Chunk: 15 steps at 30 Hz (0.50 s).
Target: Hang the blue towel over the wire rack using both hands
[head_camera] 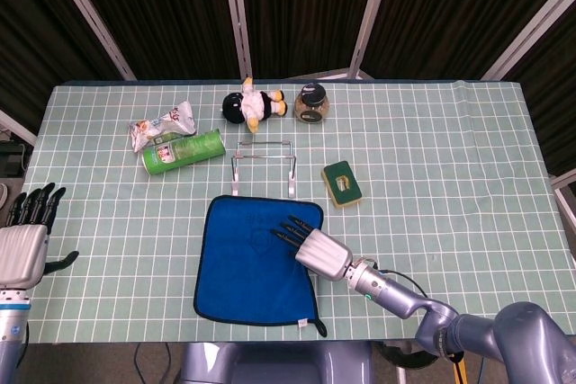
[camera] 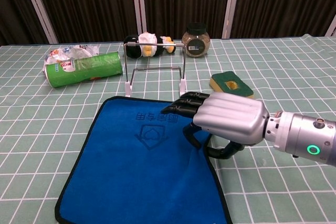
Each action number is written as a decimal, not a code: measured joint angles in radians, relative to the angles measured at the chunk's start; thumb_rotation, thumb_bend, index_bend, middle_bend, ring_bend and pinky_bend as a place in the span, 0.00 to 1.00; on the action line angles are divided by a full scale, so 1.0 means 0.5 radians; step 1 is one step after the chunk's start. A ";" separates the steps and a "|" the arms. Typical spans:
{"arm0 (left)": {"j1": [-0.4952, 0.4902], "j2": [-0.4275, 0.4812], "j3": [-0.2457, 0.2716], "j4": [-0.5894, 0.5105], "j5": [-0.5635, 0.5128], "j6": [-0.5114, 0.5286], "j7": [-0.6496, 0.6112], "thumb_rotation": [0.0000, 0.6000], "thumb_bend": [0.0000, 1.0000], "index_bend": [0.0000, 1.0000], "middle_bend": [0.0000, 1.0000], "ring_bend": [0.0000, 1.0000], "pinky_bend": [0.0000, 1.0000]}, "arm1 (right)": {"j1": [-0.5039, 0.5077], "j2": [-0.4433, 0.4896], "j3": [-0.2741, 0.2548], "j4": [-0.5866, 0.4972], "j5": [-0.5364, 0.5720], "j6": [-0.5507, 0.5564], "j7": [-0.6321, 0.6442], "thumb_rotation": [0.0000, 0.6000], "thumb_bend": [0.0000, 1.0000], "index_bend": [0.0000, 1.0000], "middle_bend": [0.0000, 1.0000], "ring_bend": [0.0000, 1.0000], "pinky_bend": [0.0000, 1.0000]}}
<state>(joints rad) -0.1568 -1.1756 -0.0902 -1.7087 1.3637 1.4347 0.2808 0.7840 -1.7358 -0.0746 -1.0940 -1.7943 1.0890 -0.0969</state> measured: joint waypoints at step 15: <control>-0.257 -0.103 0.042 0.179 0.298 -0.275 -0.045 1.00 0.19 0.03 0.00 0.00 0.00 | 0.000 0.002 0.006 -0.026 0.007 0.016 -0.016 1.00 0.51 0.62 0.04 0.00 0.00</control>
<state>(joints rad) -0.2854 -1.2272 -0.0693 -1.6193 1.5125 1.2972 0.2582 0.7841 -1.7350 -0.0717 -1.1072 -1.7907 1.0972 -0.1047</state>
